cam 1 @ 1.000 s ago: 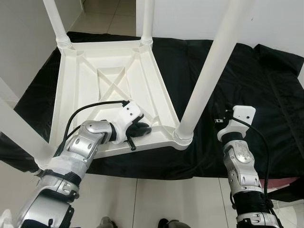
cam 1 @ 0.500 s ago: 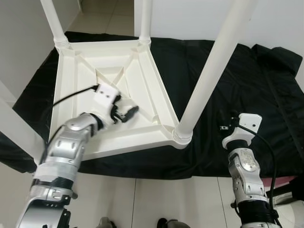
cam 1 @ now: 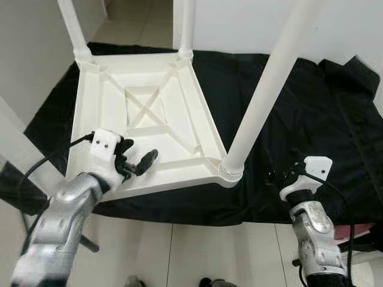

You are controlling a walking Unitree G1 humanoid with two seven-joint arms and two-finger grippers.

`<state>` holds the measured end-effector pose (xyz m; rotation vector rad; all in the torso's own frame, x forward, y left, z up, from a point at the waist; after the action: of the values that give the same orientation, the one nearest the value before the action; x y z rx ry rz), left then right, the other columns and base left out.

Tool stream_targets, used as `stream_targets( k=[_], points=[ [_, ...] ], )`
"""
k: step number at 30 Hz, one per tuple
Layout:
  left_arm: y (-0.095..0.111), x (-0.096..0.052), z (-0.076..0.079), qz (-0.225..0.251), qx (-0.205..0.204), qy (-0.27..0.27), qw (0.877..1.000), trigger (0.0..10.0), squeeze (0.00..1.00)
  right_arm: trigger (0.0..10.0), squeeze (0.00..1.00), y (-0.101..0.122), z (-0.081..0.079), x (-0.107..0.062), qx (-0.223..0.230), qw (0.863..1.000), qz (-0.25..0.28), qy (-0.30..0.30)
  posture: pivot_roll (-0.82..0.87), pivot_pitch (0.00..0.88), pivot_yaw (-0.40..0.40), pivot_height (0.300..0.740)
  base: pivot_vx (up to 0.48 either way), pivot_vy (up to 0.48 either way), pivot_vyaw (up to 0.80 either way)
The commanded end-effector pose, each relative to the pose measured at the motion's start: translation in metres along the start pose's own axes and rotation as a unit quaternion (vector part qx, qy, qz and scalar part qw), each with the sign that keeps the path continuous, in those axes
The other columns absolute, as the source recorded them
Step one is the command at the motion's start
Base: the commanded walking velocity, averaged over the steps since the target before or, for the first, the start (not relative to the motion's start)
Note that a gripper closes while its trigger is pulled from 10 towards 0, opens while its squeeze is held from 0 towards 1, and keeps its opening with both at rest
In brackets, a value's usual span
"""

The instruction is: Building children table

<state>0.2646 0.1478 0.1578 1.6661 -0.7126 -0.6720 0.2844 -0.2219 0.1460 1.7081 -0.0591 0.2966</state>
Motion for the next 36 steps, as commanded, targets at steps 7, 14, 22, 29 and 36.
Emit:
stream_targets(
  k=[7,14,22,29,36],
  points=[
    [0.007,-0.002,0.043,0.002,-0.019,-0.127,0.992,10.0,0.0,10.0,0.0,-0.001,0.0,-0.021,-0.014,0.992,-0.066,0.108,-0.01,0.063,-0.01,0.74,0.0,0.0,0.0],
    [0.009,0.015,0.052,-0.001,-0.023,-0.11,0.994,10.0,0.0,10.0,0.0,0.0,-0.018,-0.035,-0.002,0.968,-0.113,0.226,-0.01,0.039,0.003,0.74,0.0,0.0,0.0],
    [0.008,0.03,0.054,-0.014,-0.034,-0.095,0.995,10.0,0.0,10.0,0.0,-0.002,-0.041,-0.035,0.009,0.939,-0.135,0.317,-0.02,0.006,0.012,0.74,0.0,0.0,0.0],
    [0.015,0.04,0.052,0.006,-0.038,-0.074,0.996,10.0,0.0,10.0,0.0,-0.002,-0.048,-0.015,-0.004,0.942,-0.114,0.315,-0.01,0.0,0.01,0.74,0.0,0.0,0.0],
    [0.021,0.052,0.033,0.017,-0.034,-0.02,0.999,10.0,0.0,10.0,0.0,-0.01,-0.06,0.011,-0.019,0.95,-0.096,0.297,0.0,0.0,0.008,0.74,0.0,0.0,0.0]
  ],
)
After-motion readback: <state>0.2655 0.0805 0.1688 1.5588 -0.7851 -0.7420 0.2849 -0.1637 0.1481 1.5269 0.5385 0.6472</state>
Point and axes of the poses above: a point about 5 cm out from each wrist's last joint towards the gripper, its own x axis pointing out of the wrist towards the gripper, its own y axis along the axis of the wrist's last joint, z = x × y, the point moved 2 cm from there along x, pointing out of the wrist towards the gripper, and after that the axes turned 8 degrees about x, right-handed, at the moved point
